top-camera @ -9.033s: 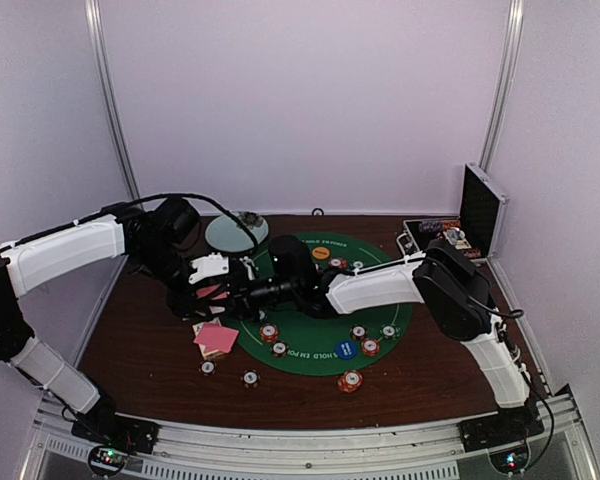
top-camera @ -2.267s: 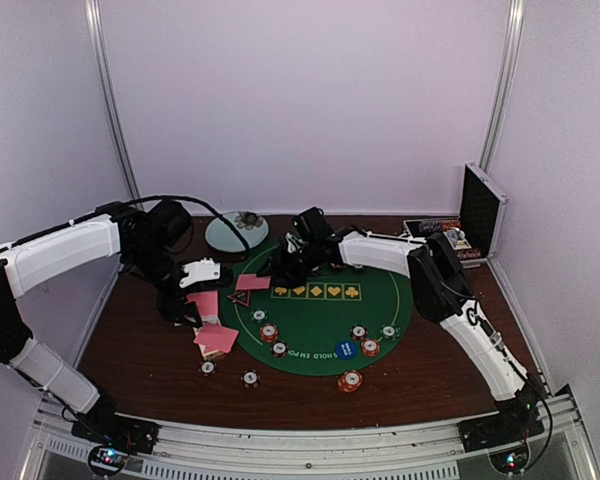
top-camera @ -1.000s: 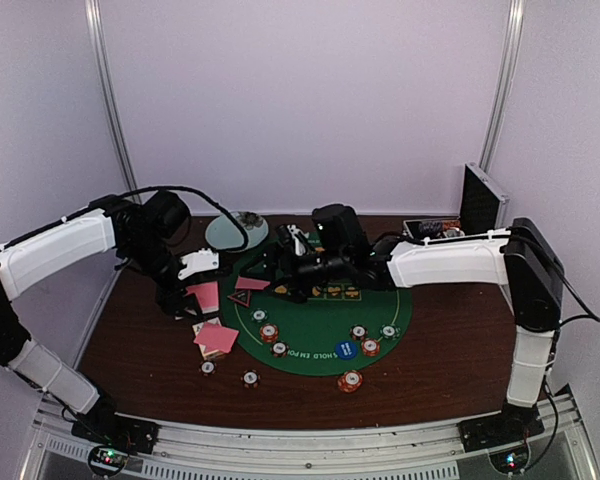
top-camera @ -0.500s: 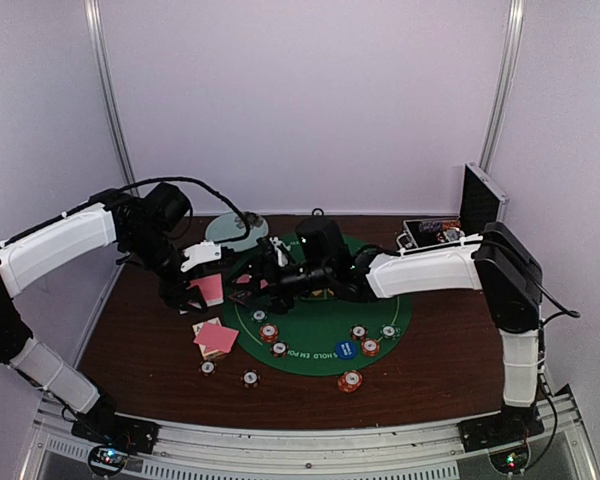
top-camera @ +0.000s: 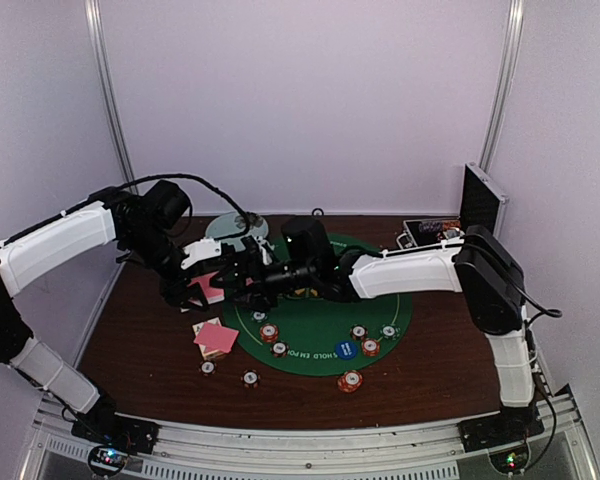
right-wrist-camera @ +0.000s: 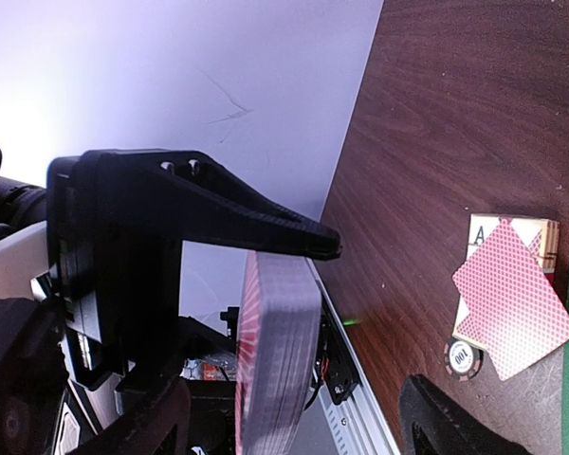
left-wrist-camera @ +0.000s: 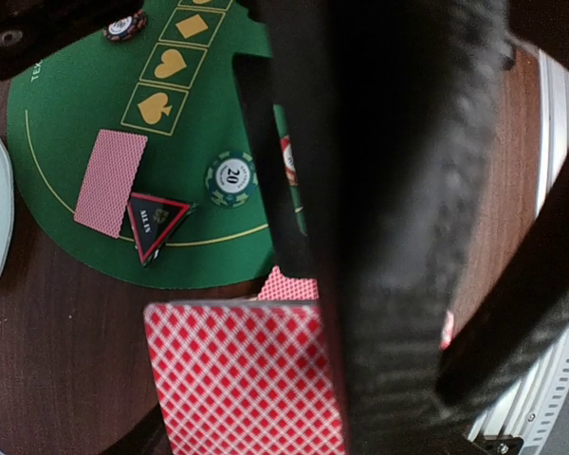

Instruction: Distribute texas hold em gaming equipment

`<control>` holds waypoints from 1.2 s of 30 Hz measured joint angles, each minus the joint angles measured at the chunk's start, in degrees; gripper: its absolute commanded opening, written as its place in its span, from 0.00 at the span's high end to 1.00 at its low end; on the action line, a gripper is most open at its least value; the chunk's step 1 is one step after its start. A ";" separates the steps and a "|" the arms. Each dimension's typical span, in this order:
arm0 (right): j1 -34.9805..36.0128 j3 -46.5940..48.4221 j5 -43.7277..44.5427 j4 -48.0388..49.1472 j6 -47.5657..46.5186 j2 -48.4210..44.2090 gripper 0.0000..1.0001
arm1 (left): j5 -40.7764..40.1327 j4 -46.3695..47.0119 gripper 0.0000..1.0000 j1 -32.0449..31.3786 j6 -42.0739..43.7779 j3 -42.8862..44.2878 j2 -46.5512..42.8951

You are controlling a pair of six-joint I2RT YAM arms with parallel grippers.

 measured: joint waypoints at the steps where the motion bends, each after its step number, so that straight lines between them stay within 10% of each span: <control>1: 0.15 0.39 -0.17 0.09 0.28 0.35 0.21 | 0.00 -0.02 0.89 0.02 0.00 0.02 0.04; 36: -0.22 5.03 -1.75 5.33 6.58 7.04 0.53 | 0.79 -1.18 0.90 -0.02 -0.15 0.07 0.61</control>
